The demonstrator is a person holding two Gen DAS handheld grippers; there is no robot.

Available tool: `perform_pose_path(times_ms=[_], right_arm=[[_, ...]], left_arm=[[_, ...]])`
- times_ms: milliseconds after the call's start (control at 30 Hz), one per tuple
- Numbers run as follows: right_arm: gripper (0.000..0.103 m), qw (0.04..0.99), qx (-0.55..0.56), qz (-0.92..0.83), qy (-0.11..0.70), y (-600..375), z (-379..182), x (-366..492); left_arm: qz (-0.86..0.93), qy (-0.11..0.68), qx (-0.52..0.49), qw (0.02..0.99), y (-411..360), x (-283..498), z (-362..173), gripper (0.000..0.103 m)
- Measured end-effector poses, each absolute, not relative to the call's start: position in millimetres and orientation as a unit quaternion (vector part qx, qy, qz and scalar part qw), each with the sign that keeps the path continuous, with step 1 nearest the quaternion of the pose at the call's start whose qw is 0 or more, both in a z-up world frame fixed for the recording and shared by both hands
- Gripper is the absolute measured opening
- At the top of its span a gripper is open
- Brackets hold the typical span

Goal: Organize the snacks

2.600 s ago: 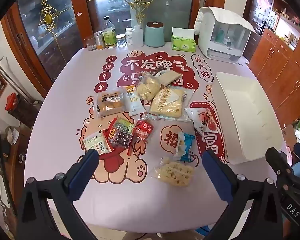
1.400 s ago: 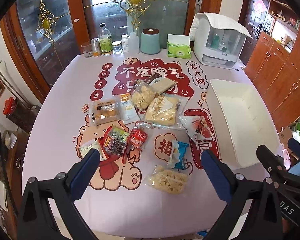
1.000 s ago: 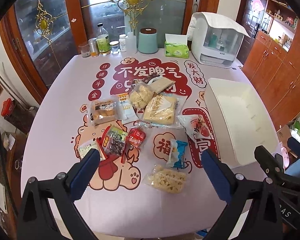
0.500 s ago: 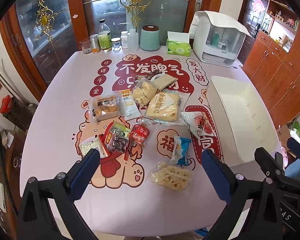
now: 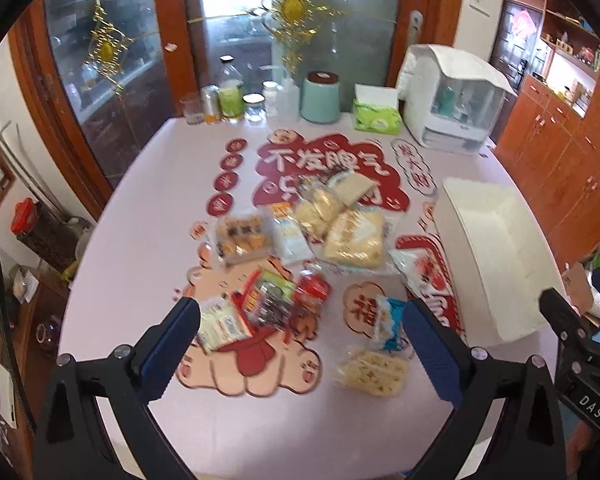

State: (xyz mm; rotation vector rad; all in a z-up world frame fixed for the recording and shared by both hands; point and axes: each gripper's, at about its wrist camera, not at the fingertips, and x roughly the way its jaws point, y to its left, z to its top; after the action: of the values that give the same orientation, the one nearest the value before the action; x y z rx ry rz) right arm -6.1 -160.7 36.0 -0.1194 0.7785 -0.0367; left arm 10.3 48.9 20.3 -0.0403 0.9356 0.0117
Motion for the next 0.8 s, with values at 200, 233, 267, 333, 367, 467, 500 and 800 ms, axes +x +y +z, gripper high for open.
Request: perform_pose_path(times_ms=[200, 233, 267, 333, 367, 467, 500, 800], right_arm=[[0.095, 0.929, -0.070, 0.004, 0.363, -154, 41, -2], [0.095, 0.929, -0.072, 0.007, 0.363, -153, 40, -1], [0.095, 0.928, -0.075, 0.009, 0.364, -153, 39, 0], [0.095, 0.926, -0.080, 0.014, 0.369, -150, 36, 5], [0.095, 0.925, -0.083, 0.015, 0.369, -149, 35, 6], [0.095, 0.923, -0.096, 0.019, 0.371, -143, 34, 12], [0.095, 0.923, -0.101, 0.022, 0.370, -141, 33, 13], [0.089, 0.896, -0.152, 0.091, 0.406, -111, -9, 19]], left_arm=[[0.026, 0.443, -0.029, 0.896, 80, 23, 31, 0.101], [0.028, 0.442, -0.029, 0.896, 84, 24, 31, 0.101], [0.030, 0.440, -0.029, 0.897, 89, 25, 31, 0.101], [0.031, 0.438, -0.028, 0.898, 96, 26, 31, 0.101], [0.031, 0.438, -0.026, 0.898, 99, 27, 30, 0.101], [0.032, 0.438, -0.018, 0.898, 107, 32, 27, 0.101], [0.032, 0.437, -0.015, 0.899, 110, 33, 26, 0.101], [-0.026, 0.440, 0.036, 0.897, 119, 43, -9, 0.101]])
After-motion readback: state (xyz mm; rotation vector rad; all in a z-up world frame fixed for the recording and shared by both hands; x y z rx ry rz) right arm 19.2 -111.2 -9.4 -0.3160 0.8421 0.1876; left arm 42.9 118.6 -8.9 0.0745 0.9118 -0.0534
